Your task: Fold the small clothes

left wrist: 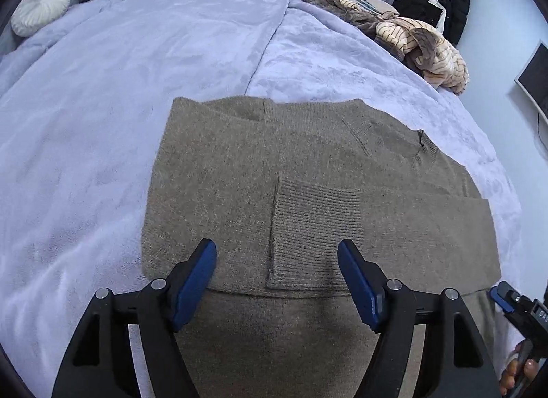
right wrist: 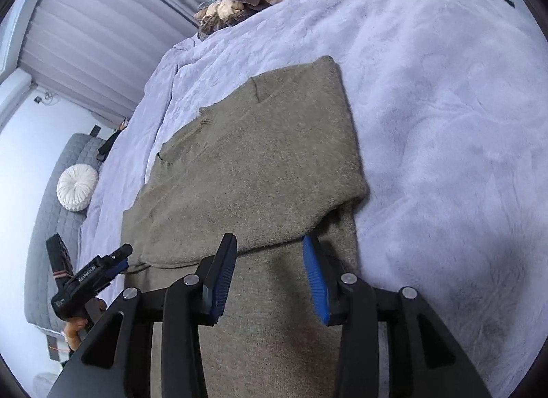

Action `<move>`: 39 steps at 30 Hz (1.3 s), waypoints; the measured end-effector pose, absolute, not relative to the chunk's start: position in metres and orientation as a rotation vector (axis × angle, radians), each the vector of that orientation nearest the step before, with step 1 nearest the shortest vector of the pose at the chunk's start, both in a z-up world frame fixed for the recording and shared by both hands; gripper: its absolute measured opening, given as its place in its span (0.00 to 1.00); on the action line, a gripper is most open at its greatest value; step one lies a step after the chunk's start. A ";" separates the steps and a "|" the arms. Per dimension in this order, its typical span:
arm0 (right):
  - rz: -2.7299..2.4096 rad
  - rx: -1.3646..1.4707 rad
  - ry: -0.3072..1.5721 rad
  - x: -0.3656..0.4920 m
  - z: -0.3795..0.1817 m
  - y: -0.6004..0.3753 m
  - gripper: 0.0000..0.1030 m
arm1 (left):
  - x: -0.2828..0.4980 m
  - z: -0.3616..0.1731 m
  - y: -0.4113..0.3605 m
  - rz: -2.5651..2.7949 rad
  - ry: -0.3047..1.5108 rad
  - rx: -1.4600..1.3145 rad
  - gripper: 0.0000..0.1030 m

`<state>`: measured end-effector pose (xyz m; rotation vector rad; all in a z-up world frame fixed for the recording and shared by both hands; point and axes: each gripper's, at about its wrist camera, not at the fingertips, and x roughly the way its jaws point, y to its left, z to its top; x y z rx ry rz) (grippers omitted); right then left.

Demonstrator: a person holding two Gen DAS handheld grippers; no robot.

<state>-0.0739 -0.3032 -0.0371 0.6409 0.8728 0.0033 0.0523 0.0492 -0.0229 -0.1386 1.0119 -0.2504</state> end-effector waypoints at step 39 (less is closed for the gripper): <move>-0.035 0.738 0.961 -0.071 -0.059 -0.310 0.06 | 0.034 -0.038 0.022 -0.169 1.008 0.074 0.46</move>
